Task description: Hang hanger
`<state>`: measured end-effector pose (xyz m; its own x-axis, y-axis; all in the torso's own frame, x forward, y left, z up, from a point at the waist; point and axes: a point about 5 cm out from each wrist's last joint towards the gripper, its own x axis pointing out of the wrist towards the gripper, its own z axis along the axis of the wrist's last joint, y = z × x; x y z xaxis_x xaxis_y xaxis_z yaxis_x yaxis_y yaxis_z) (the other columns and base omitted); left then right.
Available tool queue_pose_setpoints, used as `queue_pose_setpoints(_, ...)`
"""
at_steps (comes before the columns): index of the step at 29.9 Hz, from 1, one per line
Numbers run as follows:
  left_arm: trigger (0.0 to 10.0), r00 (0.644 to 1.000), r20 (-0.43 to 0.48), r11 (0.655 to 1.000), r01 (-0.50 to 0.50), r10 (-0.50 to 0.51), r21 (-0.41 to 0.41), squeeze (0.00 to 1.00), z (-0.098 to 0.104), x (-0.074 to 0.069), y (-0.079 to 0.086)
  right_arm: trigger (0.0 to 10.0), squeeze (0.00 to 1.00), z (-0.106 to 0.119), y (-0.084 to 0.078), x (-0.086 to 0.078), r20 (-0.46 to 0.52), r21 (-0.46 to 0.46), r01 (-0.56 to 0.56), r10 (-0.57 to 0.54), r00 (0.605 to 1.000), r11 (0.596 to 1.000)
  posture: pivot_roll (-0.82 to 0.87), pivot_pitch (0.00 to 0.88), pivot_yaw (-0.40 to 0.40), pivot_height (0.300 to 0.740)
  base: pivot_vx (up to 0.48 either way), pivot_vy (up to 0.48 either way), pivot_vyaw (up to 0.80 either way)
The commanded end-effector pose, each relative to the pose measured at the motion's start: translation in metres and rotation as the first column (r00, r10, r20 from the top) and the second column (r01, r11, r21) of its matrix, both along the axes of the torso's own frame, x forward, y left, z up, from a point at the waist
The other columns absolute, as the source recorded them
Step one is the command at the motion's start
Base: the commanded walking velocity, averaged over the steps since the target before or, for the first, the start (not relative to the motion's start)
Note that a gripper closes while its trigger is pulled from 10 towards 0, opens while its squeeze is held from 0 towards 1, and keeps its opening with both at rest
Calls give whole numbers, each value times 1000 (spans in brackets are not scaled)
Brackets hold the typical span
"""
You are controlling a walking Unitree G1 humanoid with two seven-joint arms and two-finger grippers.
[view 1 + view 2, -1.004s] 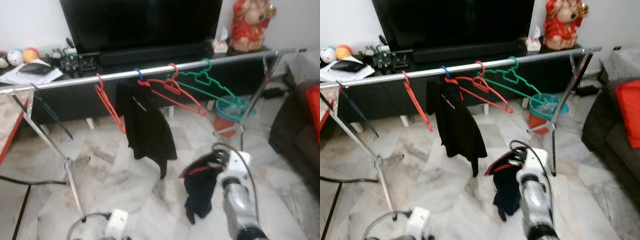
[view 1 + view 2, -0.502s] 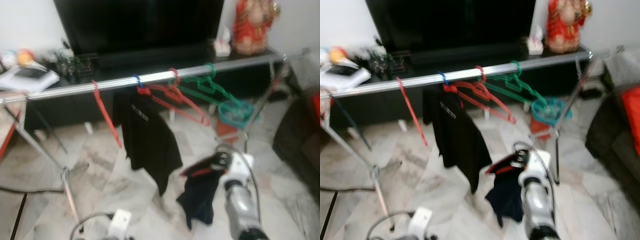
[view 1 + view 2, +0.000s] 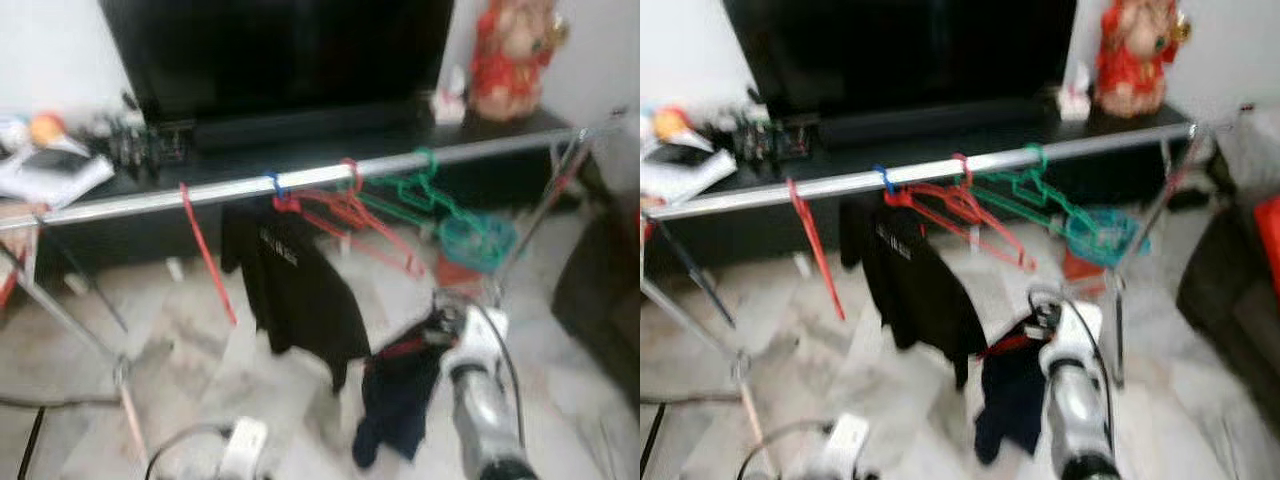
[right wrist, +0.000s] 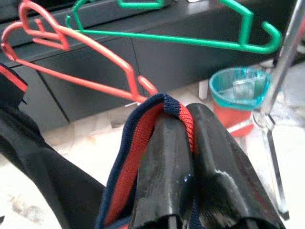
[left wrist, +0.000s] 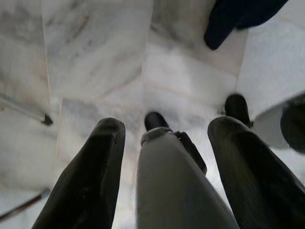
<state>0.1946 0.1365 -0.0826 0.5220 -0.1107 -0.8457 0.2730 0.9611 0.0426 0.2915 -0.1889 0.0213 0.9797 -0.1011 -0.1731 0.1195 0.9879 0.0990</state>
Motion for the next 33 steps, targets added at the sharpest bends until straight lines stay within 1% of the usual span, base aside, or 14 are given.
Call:
queue_pose_setpoints(1,10000,1000,-6,1000,-15,15,21,0,-1,-3,10,10000,0,5,10,5,20,17,-25,25,999,1000,-27,11,-4,740,277,0,0)
queue_pose_setpoints(3,10000,1000,-5,1000,-17,17,20,0,-1,-3,10,10000,0,4,11,5,17,18,-29,29,999,999,-27,14,-4,740,281,0,0)
queue_pose_setpoints(10,10000,1000,0,999,-19,19,29,0,-1,-2,10,10000,0,3,13,5,7,21,-43,43,999,999,-23,26,-3,740,0,0,0)
queue_pose_setpoints(16,10000,1000,28,999,-15,14,41,0,0,0,11,10000,0,2,14,4,6,23,-45,45,999,999,-14,40,4,740,0,0,0)
queue_pose_setpoints(18,10000,999,47,999,-21,19,43,0,1,2,11,10000,0,1,14,3,5,23,-47,47,999,999,-8,47,8,740,0,0,0)
queue_pose_setpoints(19,10000,996,78,999,-40,37,30,0,3,3,11,10000,0,1,15,3,5,25,-48,48,999,999,-5,51,11,740,0,0,0)
queue_pose_setpoints(20,10000,996,78,999,-40,37,30,0,3,3,11,10000,0,1,15,3,5,25,-48,48,999,999,-5,51,11,740,0,0,0)
queue_pose_setpoints(21,10000,993,110,999,-40,38,18,0,5,5,10,10000,0,1,15,3,7,26,-48,47,999,999,-5,55,13,740,0,0,0)
queue_pose_setpoints(23,10000,989,141,999,-43,43,-2,0,6,7,9,10000,0,1,15,3,7,26,-48,48,999,998,-2,59,16,740,0,0,0)
queue_pose_setpoints(27,10000,977,213,1000,22,-24,15,0,11,13,7,10000,0,0,16,2,5,28,-50,50,999,998,9,63,20,740,0,0,0)
queue_pose_setpoints(33,10000,970,241,1000,13,-16,11,0,13,14,7,10000,0,-1,17,1,-1,31,-51,51,999,998,14,65,22,740,0,0,0)
